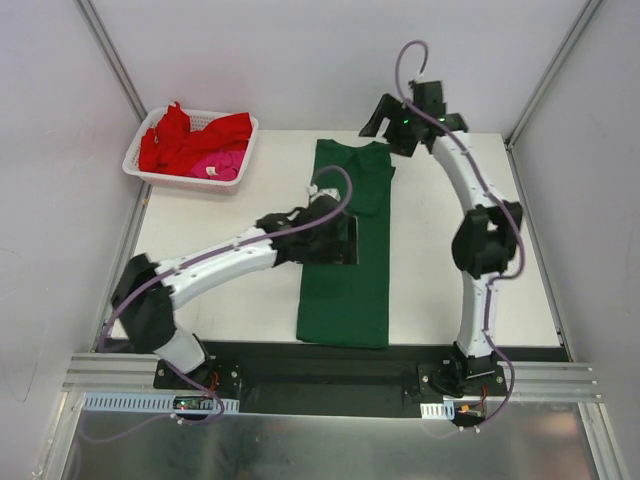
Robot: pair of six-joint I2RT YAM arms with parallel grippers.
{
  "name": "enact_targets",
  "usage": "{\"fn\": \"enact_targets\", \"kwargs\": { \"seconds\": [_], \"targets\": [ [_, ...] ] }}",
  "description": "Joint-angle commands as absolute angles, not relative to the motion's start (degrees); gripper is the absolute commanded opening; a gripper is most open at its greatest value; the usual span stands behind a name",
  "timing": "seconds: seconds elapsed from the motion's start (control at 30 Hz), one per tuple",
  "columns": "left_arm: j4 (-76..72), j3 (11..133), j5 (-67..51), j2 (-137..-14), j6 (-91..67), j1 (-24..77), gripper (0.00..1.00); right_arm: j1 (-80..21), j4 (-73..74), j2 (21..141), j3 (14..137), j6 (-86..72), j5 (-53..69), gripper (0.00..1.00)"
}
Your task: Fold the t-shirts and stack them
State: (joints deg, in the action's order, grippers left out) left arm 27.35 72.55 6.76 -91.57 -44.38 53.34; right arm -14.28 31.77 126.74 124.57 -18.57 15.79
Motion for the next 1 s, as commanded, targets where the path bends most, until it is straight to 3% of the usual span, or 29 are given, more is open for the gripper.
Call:
{"fn": "enact_targets", "kwargs": {
  "seconds": [0.0,0.13,0.17,0.4,0.5,0.77,0.97],
  "targets": [
    [30.0,71.7,3.8,-79.9,-37.0,48.4,0.99,-11.7,39.5,103.9,119.3,-10.6,20.9,0.96],
    [30.1,62.6,-7.1,-69.7,-40.8,36.1,0.99,-12.2,45.1,86.4,97.1,-8.3,20.6,0.96],
    [30.1,60.9,-8.4,-68.4,-41.4,34.5,0.99,-12.2,46.7,83.3,86.1,-8.7,20.7,0.96],
    [30.1,46.1,-17.2,-60.4,-50.3,31.9,0.95,-12.3,51.8,61.6,51.0,-14.1,22.7,0.96],
    [29.8,41.2,-19.2,-60.1,-54.0,32.9,0.87,-12.7,51.0,57.1,42.9,-15.0,30.4,0.99],
    [27.0,34.2,-17.3,-62.2,-60.5,43.1,0.79,-15.1,41.7,47.7,21.1,-21.0,34.7,0.89],
    [23.4,29.7,-14.9,-63.5,-64.7,49.6,0.70,-18.5,40.7,42.9,19.7,-25.2,30.7,0.84]
  ]
}}
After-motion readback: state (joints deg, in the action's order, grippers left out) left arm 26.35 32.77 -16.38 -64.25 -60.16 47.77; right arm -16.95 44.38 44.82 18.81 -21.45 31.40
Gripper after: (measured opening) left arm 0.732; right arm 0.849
